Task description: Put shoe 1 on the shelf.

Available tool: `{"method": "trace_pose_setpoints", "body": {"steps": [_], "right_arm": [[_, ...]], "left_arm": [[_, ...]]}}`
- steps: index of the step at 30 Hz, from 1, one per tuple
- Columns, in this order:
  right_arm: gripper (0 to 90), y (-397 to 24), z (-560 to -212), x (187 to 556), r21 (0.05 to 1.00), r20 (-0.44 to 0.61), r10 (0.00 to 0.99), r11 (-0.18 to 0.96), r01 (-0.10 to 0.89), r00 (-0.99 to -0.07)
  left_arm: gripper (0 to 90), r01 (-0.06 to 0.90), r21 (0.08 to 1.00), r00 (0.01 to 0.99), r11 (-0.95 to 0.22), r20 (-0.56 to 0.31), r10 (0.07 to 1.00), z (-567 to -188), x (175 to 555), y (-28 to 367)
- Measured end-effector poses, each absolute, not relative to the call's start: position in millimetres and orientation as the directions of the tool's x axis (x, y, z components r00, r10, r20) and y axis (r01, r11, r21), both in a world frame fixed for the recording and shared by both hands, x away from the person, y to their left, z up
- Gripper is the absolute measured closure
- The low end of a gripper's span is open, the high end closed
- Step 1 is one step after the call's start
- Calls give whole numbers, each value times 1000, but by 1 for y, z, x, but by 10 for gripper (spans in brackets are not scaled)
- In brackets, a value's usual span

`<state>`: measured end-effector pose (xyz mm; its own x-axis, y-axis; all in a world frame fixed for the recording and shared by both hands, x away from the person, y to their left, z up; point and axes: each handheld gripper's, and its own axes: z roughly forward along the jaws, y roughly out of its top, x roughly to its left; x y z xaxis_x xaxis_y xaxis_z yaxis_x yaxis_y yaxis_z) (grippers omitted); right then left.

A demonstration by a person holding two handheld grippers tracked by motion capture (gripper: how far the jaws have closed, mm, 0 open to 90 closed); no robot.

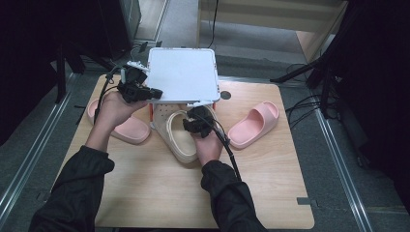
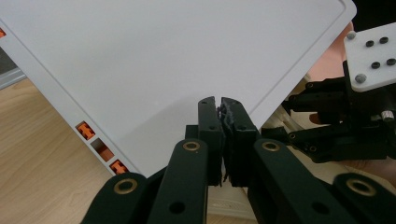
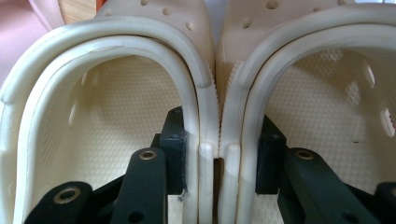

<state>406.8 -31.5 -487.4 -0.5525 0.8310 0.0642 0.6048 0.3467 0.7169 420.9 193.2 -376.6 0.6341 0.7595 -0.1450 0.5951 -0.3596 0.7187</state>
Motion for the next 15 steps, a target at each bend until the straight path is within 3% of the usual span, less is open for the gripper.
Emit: {"method": "trace_pose_setpoints", "body": {"steps": [15], "right_arm": [[642,-29,-489,411,729,102,854,285,623,-510]], "left_arm": [[868,596,717,634,-361,-144,760,-376,421,193]]}}
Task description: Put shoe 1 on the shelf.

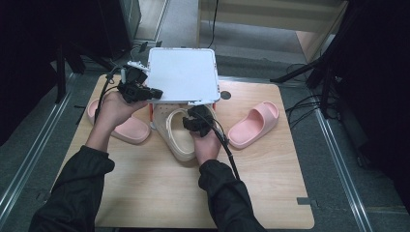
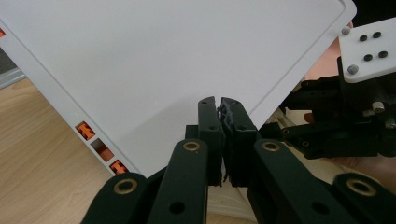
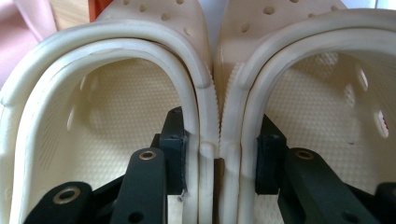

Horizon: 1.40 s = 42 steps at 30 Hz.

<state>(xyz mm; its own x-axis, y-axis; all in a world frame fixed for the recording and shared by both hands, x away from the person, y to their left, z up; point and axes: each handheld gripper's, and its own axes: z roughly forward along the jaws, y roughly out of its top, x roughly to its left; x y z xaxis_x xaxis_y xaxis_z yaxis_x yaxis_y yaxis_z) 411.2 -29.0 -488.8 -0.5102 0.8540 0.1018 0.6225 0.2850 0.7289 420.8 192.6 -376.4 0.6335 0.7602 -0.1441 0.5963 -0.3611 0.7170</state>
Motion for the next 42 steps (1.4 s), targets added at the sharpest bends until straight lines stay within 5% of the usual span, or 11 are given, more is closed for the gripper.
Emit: {"method": "trace_pose_setpoints", "body": {"steps": [28,42], "right_arm": [[518,-57,-470,389,747,137,784,319,583,-605],[881,-84,-458,350,739,220,689,344,579,-690]], "left_arm": [[866,597,721,632,-353,-152,760,-377,421,194],[862,606,719,624,-340,-164,764,-377,421,195]]}}
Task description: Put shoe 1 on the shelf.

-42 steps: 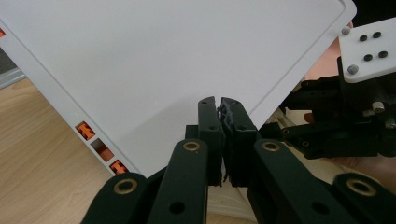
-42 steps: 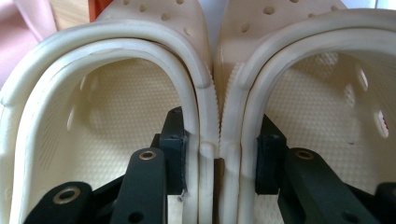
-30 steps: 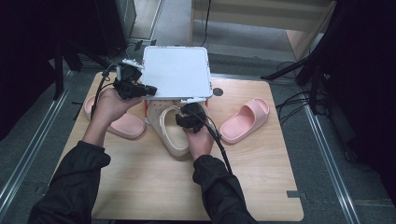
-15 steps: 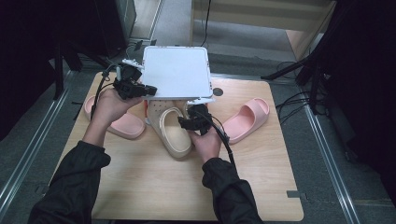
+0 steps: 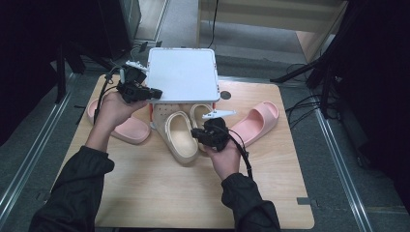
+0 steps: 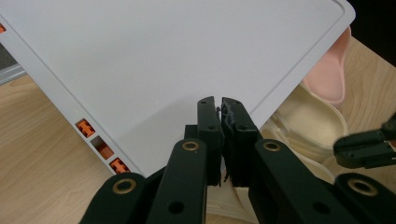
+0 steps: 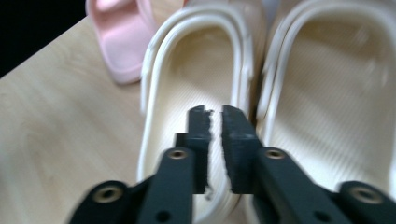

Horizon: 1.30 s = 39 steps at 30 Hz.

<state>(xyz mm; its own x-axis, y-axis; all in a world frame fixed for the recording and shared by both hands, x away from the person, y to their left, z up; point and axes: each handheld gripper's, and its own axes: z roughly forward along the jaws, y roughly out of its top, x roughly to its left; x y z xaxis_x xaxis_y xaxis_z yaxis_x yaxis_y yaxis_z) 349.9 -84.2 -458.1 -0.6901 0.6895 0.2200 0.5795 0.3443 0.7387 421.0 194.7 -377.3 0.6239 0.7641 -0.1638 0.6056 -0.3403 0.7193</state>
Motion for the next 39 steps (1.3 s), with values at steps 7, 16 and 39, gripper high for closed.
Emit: {"method": "trace_pose_setpoints", "body": {"steps": [7,16,39], "right_arm": [[900,-89,-470,322,735,158,659,420,533,-736],[900,-91,-489,299,720,144,614,472,508,-776],[900,-55,-506,307,683,103,595,540,491,-797]], "left_arm": [[862,606,718,619,-341,-158,769,-377,421,194],[862,608,714,614,-346,-147,775,-376,419,192],[862,611,717,608,-335,-154,779,-377,419,191]]}}
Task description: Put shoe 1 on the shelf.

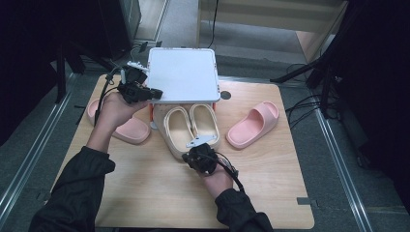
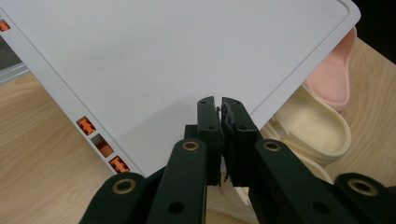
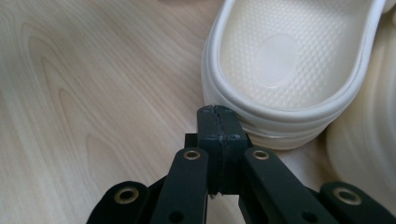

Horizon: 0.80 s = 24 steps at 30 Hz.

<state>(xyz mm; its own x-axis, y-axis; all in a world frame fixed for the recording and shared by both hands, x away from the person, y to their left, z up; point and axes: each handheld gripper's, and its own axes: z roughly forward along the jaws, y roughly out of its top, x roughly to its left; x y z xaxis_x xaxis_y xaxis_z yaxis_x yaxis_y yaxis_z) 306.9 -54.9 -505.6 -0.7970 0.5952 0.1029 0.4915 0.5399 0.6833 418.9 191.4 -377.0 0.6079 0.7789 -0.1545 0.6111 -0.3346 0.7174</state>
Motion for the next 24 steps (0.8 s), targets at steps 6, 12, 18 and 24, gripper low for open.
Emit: {"method": "trace_pose_setpoints", "body": {"steps": [6,12,18,24], "right_arm": [[900,-43,-501,317,703,89,601,527,477,-794],[900,-32,-503,335,691,104,625,514,508,-774],[900,-28,-503,346,687,118,617,515,513,-778],[900,-25,-502,349,685,127,616,513,518,-778]], "left_arm": [[862,613,716,605,-334,-154,781,-377,419,191],[862,617,713,600,-334,-152,785,-376,418,191],[861,620,714,590,-326,-150,793,-377,419,190],[864,629,712,577,-312,-159,801,-377,420,191]]}}
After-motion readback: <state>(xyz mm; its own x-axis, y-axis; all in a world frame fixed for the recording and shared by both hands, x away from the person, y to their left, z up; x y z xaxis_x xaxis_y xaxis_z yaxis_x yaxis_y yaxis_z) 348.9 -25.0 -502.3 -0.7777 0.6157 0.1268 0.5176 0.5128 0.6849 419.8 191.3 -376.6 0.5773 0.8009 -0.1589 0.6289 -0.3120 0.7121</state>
